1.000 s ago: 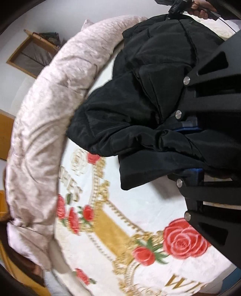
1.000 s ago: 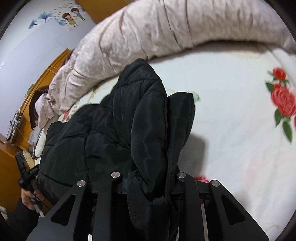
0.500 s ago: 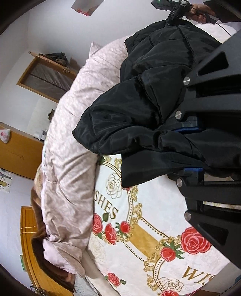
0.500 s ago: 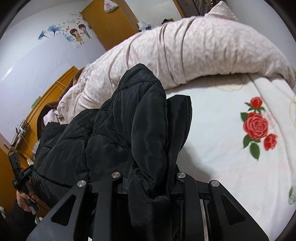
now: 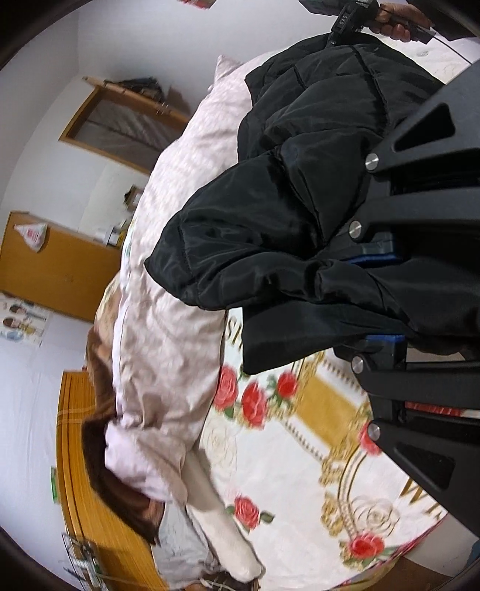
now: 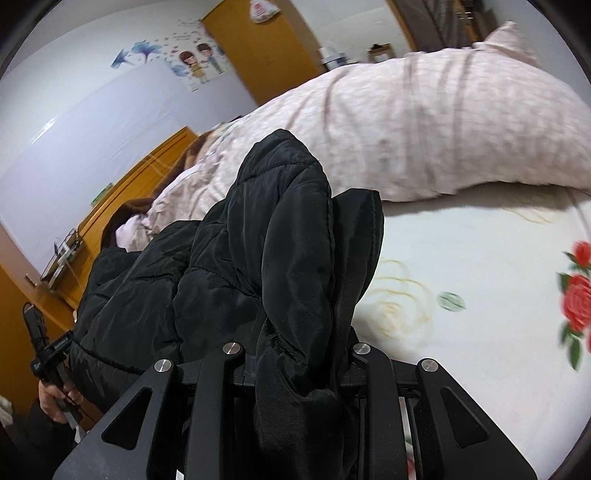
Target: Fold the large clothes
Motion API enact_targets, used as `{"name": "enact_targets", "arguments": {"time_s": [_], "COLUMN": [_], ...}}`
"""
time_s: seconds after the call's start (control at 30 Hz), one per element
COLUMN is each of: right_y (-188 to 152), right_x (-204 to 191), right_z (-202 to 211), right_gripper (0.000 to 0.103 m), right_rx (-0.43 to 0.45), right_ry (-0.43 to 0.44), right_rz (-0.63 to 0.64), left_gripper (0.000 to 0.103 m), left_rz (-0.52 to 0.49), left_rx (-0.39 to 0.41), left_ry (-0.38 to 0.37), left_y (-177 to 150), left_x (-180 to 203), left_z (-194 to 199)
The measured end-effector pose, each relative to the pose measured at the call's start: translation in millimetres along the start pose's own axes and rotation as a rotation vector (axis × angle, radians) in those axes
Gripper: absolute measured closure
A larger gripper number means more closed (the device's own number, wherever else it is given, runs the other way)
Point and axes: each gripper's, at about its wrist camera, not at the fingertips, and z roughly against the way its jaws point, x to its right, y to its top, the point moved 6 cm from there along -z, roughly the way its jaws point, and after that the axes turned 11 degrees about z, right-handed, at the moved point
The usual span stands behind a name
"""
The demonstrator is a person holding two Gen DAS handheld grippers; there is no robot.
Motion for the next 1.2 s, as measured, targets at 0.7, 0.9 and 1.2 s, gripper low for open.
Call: {"name": "enact_targets", "arguments": {"time_s": [0.7, 0.9, 1.2], "right_y": [-58.2, -23.5, 0.3], "right_x": [1.2, -6.9, -44.6], "right_z": [-173.8, -116.0, -176.8], "right_gripper": [0.047, 0.042, 0.039], "right_rx": [-0.283, -0.172, -0.204], "right_ry": [-0.073, -0.159, -0.155], "right_rz": [0.014, 0.091, 0.218], "left_gripper": [0.061, 0.056, 0.043], "left_rz": [0.116, 0.132, 0.006], "left_rx": [-0.129, -0.052, -0.016], "left_ry": [0.2, 0.235, 0.182], "left_y": [-76.1, -58.4, -7.9], "left_x": [-146.5, -146.0, -80.7], "left_z": [-102.3, -53.9, -95.8]}}
